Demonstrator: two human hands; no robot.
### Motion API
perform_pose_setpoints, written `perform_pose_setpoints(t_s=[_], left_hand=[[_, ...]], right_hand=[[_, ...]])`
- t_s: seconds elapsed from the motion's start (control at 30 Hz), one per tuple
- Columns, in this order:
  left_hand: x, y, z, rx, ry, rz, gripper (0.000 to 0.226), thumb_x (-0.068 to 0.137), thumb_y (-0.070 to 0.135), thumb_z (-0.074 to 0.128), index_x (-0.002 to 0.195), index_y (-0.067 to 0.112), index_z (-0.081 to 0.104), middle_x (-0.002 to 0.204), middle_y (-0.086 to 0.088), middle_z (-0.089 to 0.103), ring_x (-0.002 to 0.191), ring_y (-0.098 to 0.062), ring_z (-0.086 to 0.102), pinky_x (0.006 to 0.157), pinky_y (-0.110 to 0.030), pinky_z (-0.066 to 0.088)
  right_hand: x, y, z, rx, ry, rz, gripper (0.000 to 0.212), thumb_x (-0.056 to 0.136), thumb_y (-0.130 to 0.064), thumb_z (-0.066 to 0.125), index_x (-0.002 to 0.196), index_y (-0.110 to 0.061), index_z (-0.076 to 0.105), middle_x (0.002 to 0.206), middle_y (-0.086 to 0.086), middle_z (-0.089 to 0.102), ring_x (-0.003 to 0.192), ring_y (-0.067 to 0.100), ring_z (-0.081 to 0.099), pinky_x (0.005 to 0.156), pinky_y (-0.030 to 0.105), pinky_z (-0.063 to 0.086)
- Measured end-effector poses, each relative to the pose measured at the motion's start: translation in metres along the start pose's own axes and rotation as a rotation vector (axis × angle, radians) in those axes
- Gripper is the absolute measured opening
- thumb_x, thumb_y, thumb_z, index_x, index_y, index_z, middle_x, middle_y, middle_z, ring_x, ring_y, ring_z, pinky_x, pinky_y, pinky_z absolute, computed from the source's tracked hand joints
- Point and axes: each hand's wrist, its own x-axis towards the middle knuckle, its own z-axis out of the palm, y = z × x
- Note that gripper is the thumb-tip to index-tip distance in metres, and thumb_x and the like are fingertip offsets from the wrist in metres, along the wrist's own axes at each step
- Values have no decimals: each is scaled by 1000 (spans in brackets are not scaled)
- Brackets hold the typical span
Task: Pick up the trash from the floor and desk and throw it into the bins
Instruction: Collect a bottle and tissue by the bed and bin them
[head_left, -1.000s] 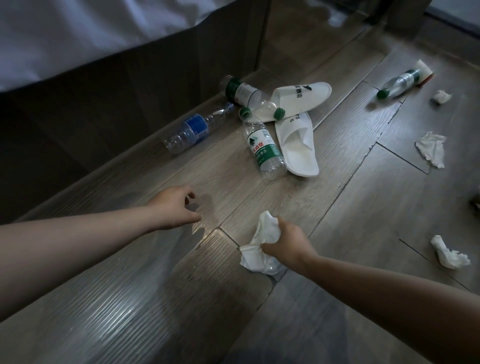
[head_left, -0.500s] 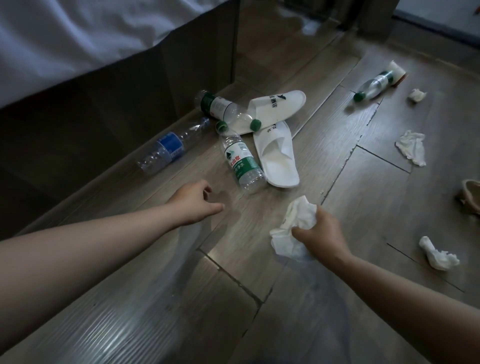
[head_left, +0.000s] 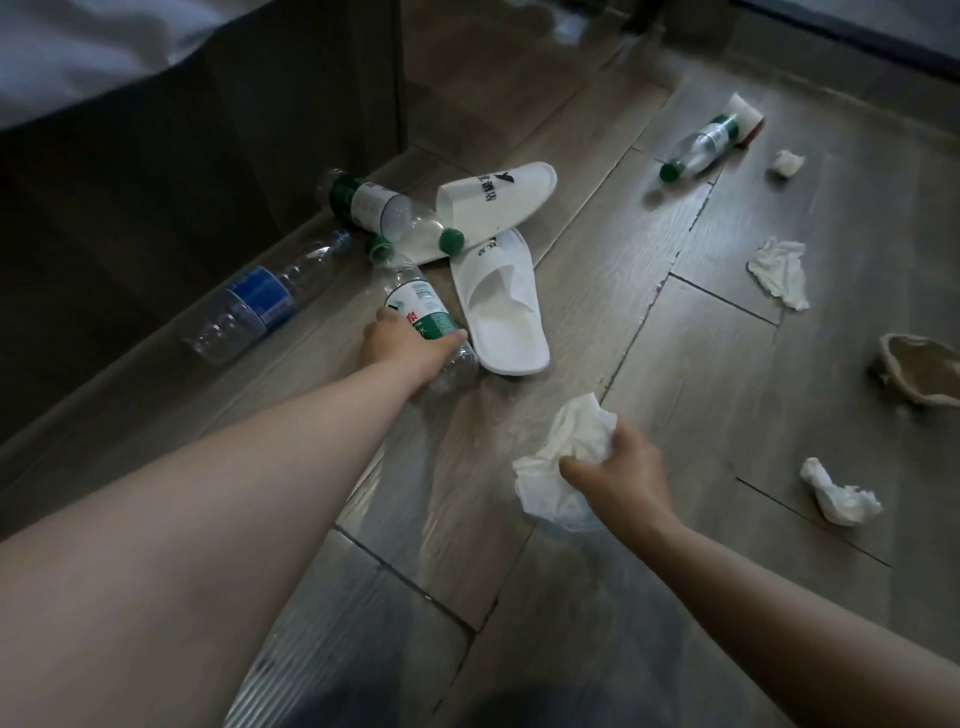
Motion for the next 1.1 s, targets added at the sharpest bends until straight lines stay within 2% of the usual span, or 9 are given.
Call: perform_pose_setpoints(t_s=[0.07,0.2,0.53,0.63,0.7,0.8,0.9,1.0,1.1], left_hand=[[0,2,1,-92,-32,-51,88,67,50,77,132,7,36,129,-12,51,112,-32,56,87,-36,52],[-6,1,-12,-337,-182,-229,85,65,34,83,130,10,33,115,-8,47,95,-32,61,63,-48,59],[-56,-51,-62,-257,-491,-123,68,60,39,80,117,15,51,103,-9,61,82,-22,63,59,-28,51],[-73,-56,-89,-273,-489,-105,86,36,45,74,115,25,50,107,-6,61,89,-23,63,69,-35,54],[-80,-57,-105,-358,-493,-132,91,30,45,73,116,26,50,106,-7,65,80,-20,64,62,-31,52],[-89,-54,-123,-418,-492,-123,88,36,40,76,117,24,46,103,-6,68,73,-18,67,53,-26,50],[-98,-46,-138,-424,-441,-145,78,54,26,81,118,29,36,103,-3,63,80,-24,67,66,-40,58],[-119,-35,-156,-392,-378,-198,80,41,32,76,114,26,44,96,-1,64,81,-28,68,66,-43,58],[-156,-18,-184,-331,-396,-215,84,33,41,73,112,26,49,93,-2,67,73,-24,67,57,-33,56]], right_hand=[[-1,1,-2,11,2,10,47,77,-14,75,121,-19,58,100,-4,63,86,11,60,63,17,46],[-3,-3,-4,-3,13,5,44,76,-12,74,117,-18,60,96,-4,63,83,9,59,58,12,40],[-20,-31,8,58,11,-34,37,76,-11,75,101,-27,53,84,-11,59,76,5,57,63,21,43],[-27,-43,9,122,2,-30,35,78,-12,75,99,-27,52,82,-19,56,74,-4,54,58,15,42],[-32,-51,5,171,3,-2,35,78,-13,76,104,-26,56,85,-17,60,78,-3,58,59,15,46],[-39,-56,-1,255,54,59,37,76,-8,76,106,-23,60,89,-12,65,82,1,62,56,11,47],[-58,-66,-12,265,81,135,35,74,-7,77,100,-25,60,87,-10,66,85,6,64,63,19,46],[-81,-85,-33,256,39,218,33,77,-9,75,100,-25,58,89,-10,65,83,3,62,64,18,47],[-106,-124,-61,280,76,250,31,77,-6,75,98,-23,59,86,-13,64,77,-3,60,55,9,45]])
